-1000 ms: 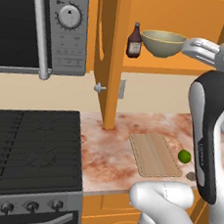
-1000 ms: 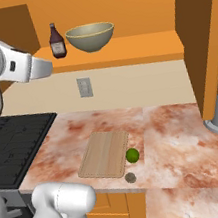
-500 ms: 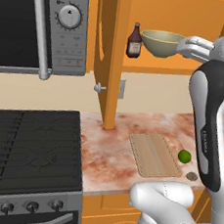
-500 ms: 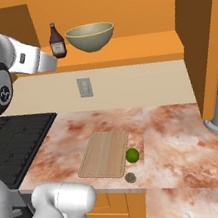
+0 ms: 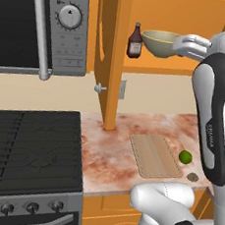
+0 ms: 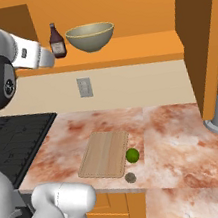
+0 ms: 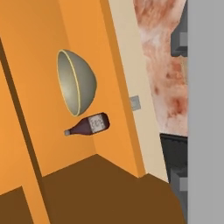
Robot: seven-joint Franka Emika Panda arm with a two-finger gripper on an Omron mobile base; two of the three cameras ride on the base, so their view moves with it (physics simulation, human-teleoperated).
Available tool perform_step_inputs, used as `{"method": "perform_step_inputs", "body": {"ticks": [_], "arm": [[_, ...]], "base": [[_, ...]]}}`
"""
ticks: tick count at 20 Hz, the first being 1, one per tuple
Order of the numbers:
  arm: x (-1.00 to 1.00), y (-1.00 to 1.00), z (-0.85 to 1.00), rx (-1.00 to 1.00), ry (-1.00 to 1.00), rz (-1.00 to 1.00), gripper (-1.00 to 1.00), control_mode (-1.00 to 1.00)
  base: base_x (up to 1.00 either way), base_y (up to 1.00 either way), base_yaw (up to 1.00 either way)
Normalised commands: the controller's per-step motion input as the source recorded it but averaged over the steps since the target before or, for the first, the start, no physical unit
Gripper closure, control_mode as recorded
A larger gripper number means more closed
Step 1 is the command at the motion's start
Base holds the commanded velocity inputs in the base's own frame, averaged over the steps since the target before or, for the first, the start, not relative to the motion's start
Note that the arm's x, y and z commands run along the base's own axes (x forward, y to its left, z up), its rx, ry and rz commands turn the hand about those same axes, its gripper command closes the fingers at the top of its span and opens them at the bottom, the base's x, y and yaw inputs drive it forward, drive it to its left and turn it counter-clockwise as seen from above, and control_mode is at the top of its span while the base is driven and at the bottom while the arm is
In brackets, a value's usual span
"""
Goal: Open the cabinet. Place the bowl and condiment on the counter. Then place the lime and garlic on the cutting board.
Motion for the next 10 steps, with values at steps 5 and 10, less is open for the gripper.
{"method": "perform_step_inputs", "body": {"ticks": [5,10], "arm": [[0.08,0.21,0.00,0.00,0.00,0.01,-1.00,-1.00],[0.20,0.09,0.00,-0.01,0.00,0.00,-1.00,-1.00]], "base": [[0.00,0.00,0.00],[0.00,0.00,0.00]]}}
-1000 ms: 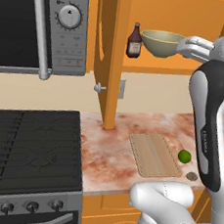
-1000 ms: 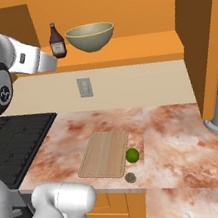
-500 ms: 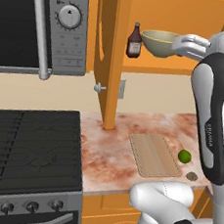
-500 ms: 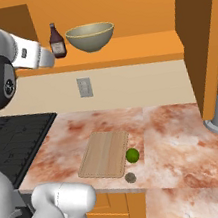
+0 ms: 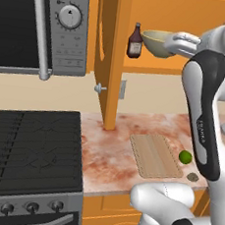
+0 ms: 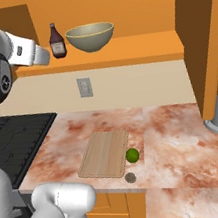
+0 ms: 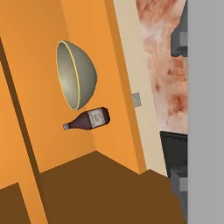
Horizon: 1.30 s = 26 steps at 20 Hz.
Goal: Open the cabinet. Place the bowl and condiment on the counter. Then place the lime and garlic on the cutting board.
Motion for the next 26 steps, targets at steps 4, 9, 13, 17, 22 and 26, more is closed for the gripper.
{"method": "perform_step_inputs", "body": {"ticks": [4,9,13,17,22,26], "arm": [[0.33,0.04,0.00,-0.02,0.00,0.00,-1.00,-1.00],[0.35,0.07,0.00,-0.04,0.00,0.00,-1.00,-1.00],[0.22,0.08,-0.02,-0.05,0.00,0.00,-1.00,-1.00],[0.16,0.01,-0.04,-0.05,0.00,0.00,-1.00,-1.00],[0.12,0.00,0.00,-0.02,0.00,0.00,-1.00,-1.00],[0.04,0.00,0.00,0.00,0.00,0.00,-1.00,-1.00]], "base": [[0.00,0.00,0.00],[0.00,0.00,0.00],[0.00,0.00,0.00],[0.00,0.00,0.00],[0.00,0.00,0.00],[0.00,0.00,0.00]]}}
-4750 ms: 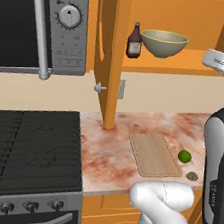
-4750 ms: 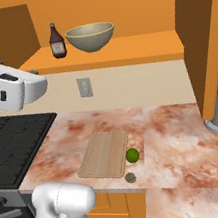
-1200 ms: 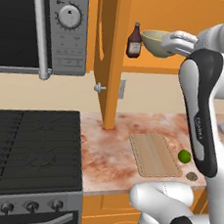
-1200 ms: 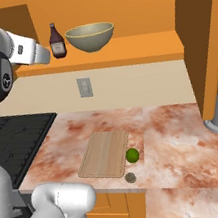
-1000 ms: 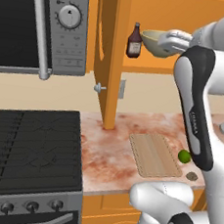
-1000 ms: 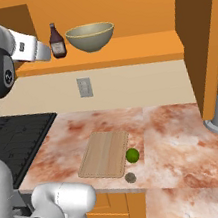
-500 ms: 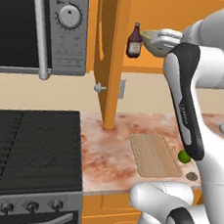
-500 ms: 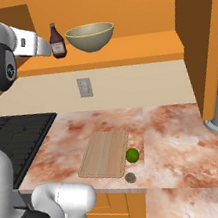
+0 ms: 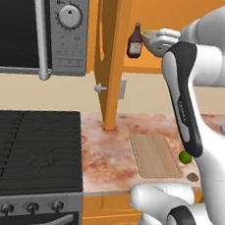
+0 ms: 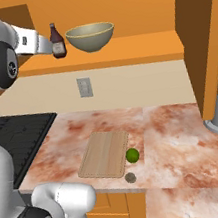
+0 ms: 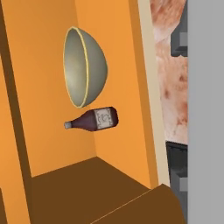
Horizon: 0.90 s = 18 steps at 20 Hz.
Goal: Open the cabinet. Place the bowl and condiment on the counter. Then place the lime and garlic on the cutting board.
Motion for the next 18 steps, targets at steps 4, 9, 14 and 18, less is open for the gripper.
{"method": "perform_step_inputs", "body": {"ticks": [4,9,14,18], "arm": [[0.05,0.00,-0.05,0.00,0.00,0.00,-1.00,-1.00],[0.04,0.00,-0.11,0.00,0.00,0.00,-1.00,-1.00],[0.14,0.06,-0.15,0.00,0.00,0.00,-1.00,-1.00],[0.18,0.10,-0.14,0.00,0.00,0.00,-1.00,-1.00]], "base": [[0.00,0.00,0.00],[0.00,0.00,0.00],[0.00,0.00,0.00],[0.00,0.00,0.00]]}}
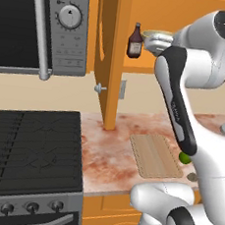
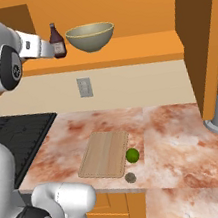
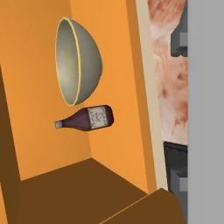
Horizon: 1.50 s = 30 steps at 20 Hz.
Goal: Open the cabinet. Place the bowl and condiment on the counter. Then place the lime and garlic on the cutting board.
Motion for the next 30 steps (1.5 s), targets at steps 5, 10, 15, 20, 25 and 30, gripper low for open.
{"method": "perform_step_inputs", "body": {"ticks": [5,10,15,20,25,30], "arm": [[0.15,0.03,-0.05,0.00,0.00,0.00,-1.00,-1.00],[0.16,0.00,0.00,0.00,0.00,0.00,-1.00,-1.00],[0.19,0.07,0.00,0.00,0.00,0.00,-1.00,-1.00],[0.17,0.10,0.00,0.00,0.00,0.00,-1.00,-1.00],[0.15,0.02,0.00,0.00,0.00,0.00,-1.00,-1.00],[0.14,0.00,0.00,0.00,0.00,0.00,-1.00,-1.00]], "base": [[0.00,0.00,0.00],[0.00,0.00,0.00],[0.00,0.00,0.00],[0.00,0.00,0.00],[0.00,0.00,0.00],[0.00,0.00,0.00]]}}
